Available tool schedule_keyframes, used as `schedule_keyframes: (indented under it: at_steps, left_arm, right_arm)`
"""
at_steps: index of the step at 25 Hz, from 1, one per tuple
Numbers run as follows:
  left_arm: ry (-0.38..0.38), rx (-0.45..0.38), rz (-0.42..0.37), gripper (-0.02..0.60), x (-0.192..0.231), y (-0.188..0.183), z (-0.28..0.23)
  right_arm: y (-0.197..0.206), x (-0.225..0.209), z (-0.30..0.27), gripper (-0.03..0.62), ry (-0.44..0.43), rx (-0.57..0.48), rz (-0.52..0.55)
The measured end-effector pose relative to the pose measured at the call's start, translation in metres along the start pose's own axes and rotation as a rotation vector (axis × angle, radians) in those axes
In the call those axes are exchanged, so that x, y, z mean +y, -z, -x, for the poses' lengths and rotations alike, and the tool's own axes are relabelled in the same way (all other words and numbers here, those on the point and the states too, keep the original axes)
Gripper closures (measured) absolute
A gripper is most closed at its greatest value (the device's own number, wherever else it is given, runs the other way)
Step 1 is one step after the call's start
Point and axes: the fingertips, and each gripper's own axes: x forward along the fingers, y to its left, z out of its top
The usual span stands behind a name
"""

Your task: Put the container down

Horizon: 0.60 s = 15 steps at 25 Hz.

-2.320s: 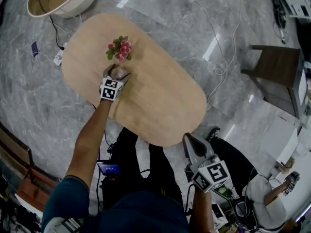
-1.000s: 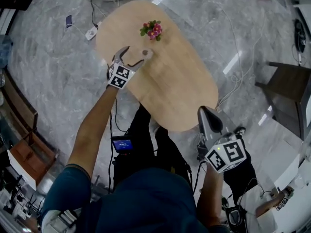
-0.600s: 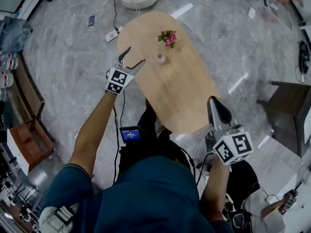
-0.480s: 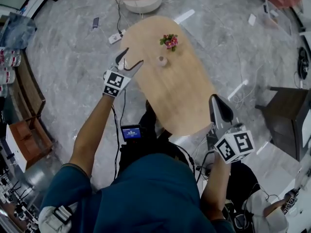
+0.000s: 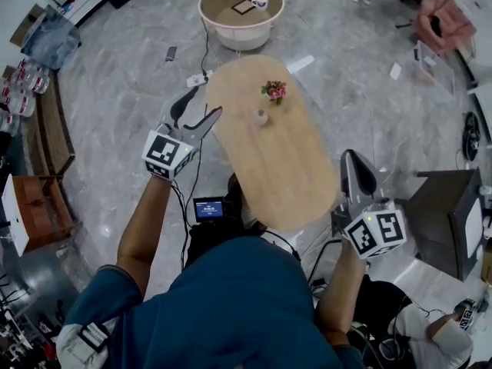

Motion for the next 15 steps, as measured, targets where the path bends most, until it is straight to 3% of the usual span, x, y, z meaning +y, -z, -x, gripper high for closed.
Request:
schedule_keyframes:
  at_steps: [7,13,14,15]
  left_arm:
    - [-0.015,-0.106,-0.008,0.344,-0.028,-0.084,0.068]
    - [0.004,-0.184,-0.015,0.412,-0.061,-0.131,0.114]
    - [0.007,-0.193,-0.019,0.468,-0.067,-0.136,0.12]
    - [0.011,-0.202,-0.021,0.566,-0.072,-0.14,0.125]
  right_arm:
    - [-0.031,0.023,0.032,0.585,-0.015,-0.085,0.043]
    - [-0.042,0.044,0.065,0.586,-0.034,-0.128,0.121]
    - [-0.042,0.048,0.07,0.588,-0.04,-0.127,0.138]
    - [-0.042,0.051,0.074,0.588,-0.046,-0.125,0.15]
